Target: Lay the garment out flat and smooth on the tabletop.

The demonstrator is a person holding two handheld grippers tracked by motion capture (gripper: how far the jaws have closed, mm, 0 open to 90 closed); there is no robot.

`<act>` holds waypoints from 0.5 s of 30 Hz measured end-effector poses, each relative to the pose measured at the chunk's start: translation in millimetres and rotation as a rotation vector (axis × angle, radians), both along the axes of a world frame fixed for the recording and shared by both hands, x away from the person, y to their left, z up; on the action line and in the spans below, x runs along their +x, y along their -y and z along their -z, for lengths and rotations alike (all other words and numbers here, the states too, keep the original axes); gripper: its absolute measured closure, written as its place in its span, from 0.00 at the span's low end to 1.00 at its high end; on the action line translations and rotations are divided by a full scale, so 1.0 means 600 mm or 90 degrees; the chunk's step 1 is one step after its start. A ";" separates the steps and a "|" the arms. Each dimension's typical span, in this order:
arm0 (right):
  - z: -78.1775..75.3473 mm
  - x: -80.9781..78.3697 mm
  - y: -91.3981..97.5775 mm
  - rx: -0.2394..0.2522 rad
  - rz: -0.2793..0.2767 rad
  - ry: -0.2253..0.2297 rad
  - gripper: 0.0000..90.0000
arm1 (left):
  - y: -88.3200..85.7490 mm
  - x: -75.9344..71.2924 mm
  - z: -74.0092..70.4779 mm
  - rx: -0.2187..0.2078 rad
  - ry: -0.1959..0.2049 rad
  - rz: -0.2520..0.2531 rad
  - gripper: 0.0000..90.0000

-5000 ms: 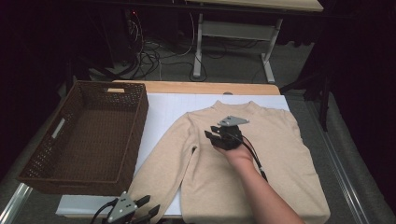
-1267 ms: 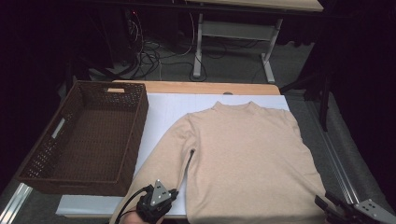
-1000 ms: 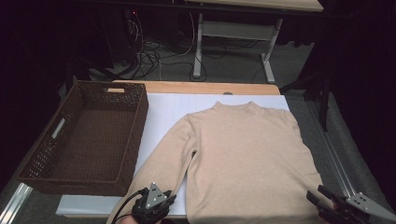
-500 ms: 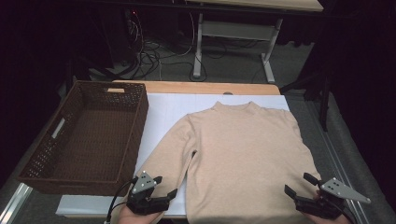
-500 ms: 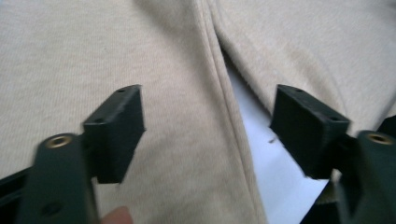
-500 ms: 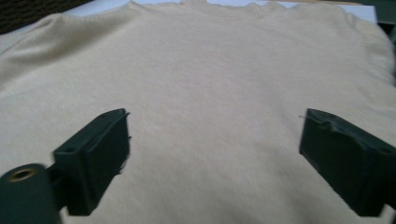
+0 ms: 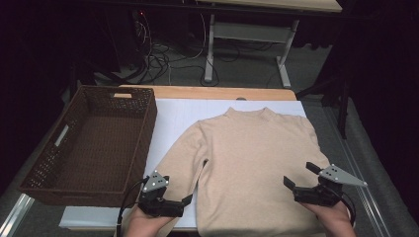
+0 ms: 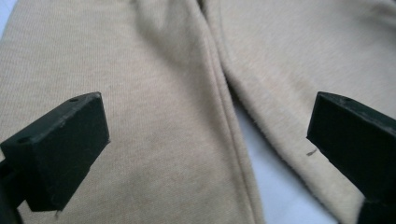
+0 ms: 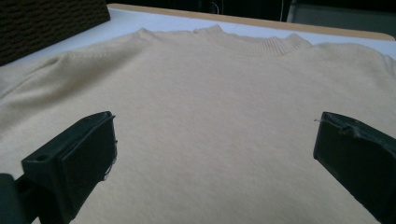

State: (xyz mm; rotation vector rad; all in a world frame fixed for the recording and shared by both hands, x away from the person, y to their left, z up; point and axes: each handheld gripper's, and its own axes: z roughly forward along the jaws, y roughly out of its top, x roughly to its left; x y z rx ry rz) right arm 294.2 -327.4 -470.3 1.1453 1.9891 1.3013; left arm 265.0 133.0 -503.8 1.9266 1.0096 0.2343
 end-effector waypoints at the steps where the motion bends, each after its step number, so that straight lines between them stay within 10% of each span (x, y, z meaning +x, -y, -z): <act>1: -0.001 0.004 -0.004 0.000 -0.004 -0.001 0.00 | -0.001 0.003 0.000 -0.006 0.002 0.012 0.00; 6: 0.007 0.021 -0.013 -0.013 -0.007 -0.003 0.00 | 0.008 0.021 -0.008 -0.018 0.001 0.026 0.00; 15: 0.027 -0.001 0.000 0.007 -0.026 0.001 0.00 | 0.012 0.069 -0.006 -0.009 0.011 -0.040 0.00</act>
